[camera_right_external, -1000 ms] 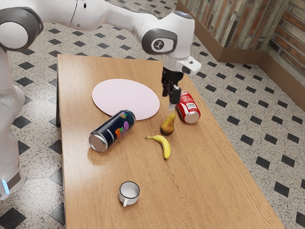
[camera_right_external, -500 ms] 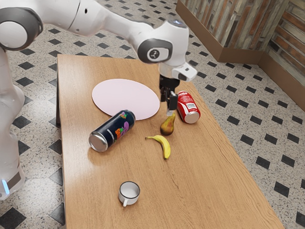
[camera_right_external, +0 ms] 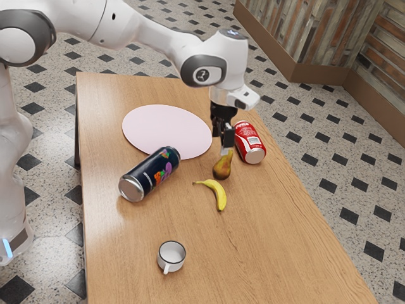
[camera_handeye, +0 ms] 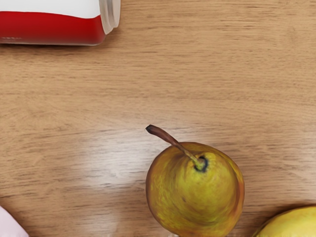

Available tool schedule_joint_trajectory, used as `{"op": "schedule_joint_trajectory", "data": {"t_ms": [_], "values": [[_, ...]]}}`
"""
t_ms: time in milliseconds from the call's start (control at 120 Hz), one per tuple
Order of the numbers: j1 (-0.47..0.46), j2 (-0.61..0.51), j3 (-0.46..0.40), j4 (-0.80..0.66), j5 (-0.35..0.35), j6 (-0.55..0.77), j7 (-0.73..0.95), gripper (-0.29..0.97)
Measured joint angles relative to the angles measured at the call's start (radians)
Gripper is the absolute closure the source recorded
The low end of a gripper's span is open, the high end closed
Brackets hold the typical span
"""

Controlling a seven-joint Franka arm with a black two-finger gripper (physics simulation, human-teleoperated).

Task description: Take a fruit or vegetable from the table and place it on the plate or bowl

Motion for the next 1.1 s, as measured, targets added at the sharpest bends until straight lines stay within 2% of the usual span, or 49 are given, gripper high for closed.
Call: {"op": "schedule_joint_trajectory", "data": {"t_ms": [742, 1100], "values": [[-0.005, 0.069, -0.002, -0.022, -0.011, 0.057, 0.002, 0.0], [-0.044, 0.095, -0.005, -0.021, -0.02, 0.075, 0.003, 0.0]]}}
